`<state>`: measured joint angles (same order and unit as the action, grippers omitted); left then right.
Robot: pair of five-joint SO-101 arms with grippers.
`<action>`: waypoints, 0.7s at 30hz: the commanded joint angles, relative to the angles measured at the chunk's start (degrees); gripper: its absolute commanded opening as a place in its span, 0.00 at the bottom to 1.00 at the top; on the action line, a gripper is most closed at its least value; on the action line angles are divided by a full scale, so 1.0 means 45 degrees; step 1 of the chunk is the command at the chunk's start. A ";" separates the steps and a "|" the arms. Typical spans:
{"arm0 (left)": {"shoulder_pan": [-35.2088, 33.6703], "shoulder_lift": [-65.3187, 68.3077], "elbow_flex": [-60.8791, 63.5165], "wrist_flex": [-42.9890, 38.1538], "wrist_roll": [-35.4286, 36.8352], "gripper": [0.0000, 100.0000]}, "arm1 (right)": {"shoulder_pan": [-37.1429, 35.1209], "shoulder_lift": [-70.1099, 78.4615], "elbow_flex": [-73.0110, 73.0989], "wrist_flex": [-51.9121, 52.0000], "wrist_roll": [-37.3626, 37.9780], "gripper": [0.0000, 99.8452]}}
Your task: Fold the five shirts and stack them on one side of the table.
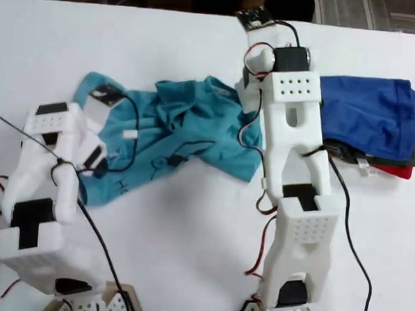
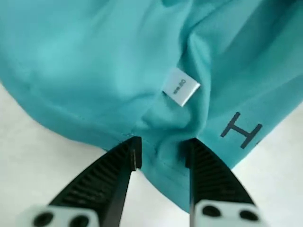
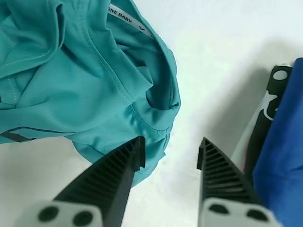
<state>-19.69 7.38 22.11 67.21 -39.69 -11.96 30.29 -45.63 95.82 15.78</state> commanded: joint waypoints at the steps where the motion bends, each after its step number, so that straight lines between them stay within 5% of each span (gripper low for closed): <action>1: 0.0391 -0.0039 -0.0068 0.0332 -0.0117 0.18 | -0.0049 -0.0049 -0.0449 0.0049 0.0020 0.18; 21: 0.0410 -0.0469 -0.1983 0.0996 0.0547 0.17 | -0.0049 -0.0049 -0.0449 -0.0010 0.0020 0.18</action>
<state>-18.02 7.74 17.36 69.58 -37.41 -11.87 30.29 -45.63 95.82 15.78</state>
